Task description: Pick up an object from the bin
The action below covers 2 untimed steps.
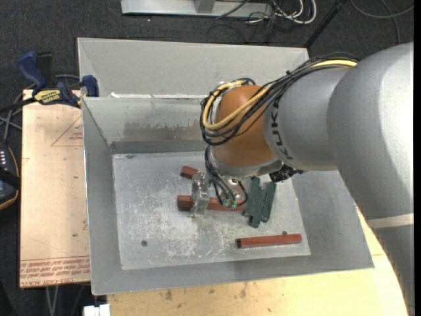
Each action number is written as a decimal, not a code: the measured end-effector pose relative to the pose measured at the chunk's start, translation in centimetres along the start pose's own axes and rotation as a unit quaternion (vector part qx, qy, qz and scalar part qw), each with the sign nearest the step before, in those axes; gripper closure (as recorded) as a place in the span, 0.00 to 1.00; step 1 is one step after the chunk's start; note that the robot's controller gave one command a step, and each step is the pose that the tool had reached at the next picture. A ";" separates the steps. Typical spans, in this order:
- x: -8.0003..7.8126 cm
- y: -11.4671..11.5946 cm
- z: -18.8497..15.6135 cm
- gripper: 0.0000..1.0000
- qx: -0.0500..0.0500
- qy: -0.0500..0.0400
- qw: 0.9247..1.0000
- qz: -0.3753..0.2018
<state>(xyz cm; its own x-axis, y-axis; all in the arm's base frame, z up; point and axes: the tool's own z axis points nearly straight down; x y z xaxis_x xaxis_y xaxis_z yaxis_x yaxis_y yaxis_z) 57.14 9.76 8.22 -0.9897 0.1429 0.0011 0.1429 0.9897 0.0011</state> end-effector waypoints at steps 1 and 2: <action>0.2 -0.1 -2.1 1.00 0.001 0.002 1.000 0.000; 0.0 0.0 -4.2 1.00 0.000 0.000 1.000 0.000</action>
Offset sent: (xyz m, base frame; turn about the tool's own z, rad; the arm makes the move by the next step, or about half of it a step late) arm 0.0001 -0.0001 0.0218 0.0000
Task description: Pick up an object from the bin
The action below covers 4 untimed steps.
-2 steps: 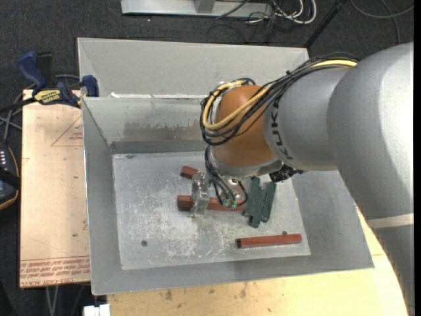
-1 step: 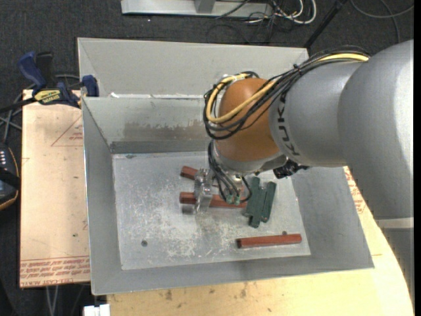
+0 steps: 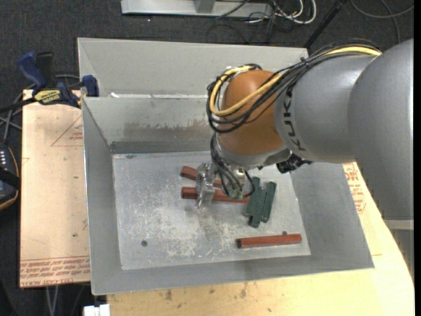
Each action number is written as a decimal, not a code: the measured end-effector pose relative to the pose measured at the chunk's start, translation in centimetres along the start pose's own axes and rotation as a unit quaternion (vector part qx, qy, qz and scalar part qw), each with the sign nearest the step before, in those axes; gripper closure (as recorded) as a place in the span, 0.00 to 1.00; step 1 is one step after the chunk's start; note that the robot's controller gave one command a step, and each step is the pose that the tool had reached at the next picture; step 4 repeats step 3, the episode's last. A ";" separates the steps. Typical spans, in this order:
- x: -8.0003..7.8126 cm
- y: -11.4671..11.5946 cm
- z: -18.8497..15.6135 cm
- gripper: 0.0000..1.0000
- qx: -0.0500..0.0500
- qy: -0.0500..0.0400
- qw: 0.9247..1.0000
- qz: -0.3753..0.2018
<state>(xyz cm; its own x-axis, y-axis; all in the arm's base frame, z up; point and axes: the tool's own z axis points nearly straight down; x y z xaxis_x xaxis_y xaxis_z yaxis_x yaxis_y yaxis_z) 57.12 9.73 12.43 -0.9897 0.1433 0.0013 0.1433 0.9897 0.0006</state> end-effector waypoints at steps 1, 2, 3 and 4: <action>-0.1 0.0 -1.8 1.00 0.000 -0.001 1.000 0.000; -0.1 0.0 -3.1 1.00 -0.001 -0.003 1.000 0.000; -0.2 0.1 -3.6 1.00 -0.001 -0.004 1.000 0.000; -0.2 0.1 -3.6 1.00 -0.001 -0.004 1.000 0.000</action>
Offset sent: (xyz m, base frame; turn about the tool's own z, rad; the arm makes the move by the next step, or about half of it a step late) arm 0.0001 0.0000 0.0392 0.0000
